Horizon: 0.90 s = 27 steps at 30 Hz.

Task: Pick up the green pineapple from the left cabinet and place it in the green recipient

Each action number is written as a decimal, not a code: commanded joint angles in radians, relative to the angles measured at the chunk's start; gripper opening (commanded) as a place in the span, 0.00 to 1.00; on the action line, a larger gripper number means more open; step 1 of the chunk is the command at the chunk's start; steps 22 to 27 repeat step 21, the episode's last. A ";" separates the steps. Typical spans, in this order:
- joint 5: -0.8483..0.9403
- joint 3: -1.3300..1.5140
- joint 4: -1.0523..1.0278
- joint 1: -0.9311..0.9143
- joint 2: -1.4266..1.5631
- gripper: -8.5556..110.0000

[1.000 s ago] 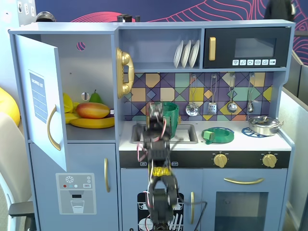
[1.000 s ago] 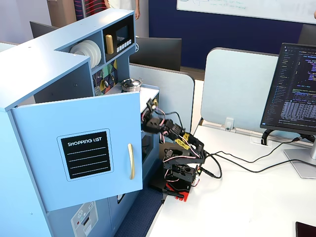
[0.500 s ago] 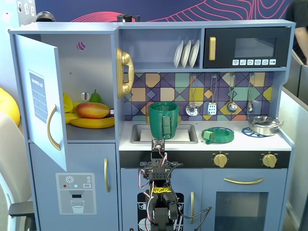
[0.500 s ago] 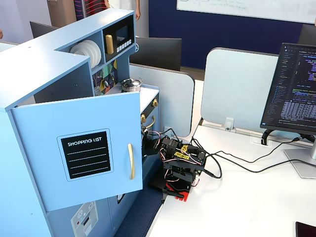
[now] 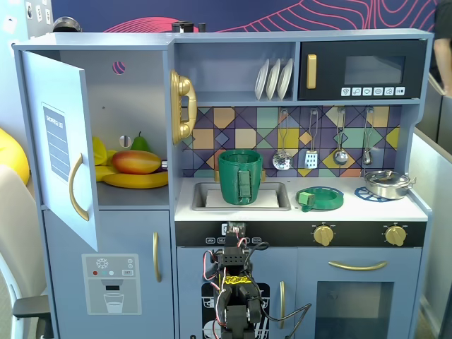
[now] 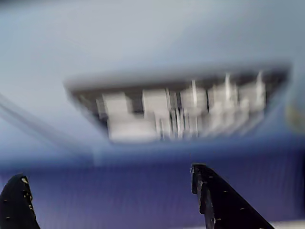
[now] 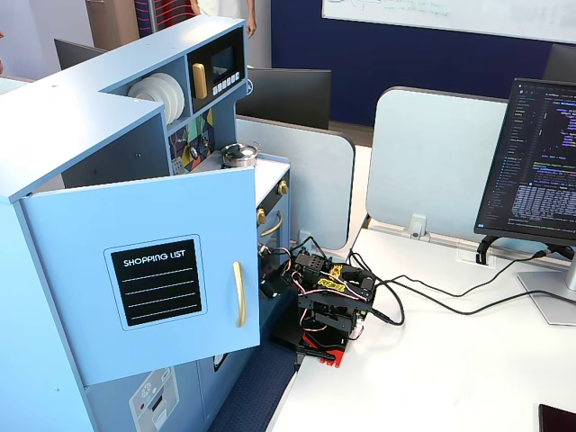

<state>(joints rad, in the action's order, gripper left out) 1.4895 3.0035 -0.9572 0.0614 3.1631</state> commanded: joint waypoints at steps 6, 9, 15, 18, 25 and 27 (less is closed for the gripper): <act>-0.058 -0.006 -0.344 0.008 0.014 0.36; -0.063 -0.006 -0.411 0.008 0.014 0.34; -0.072 -0.006 -0.522 0.008 0.014 0.30; -0.084 -0.006 -0.548 0.008 0.014 0.29; -0.107 -0.006 -0.557 0.023 0.014 0.25; -0.107 -0.006 -0.557 0.023 0.014 0.25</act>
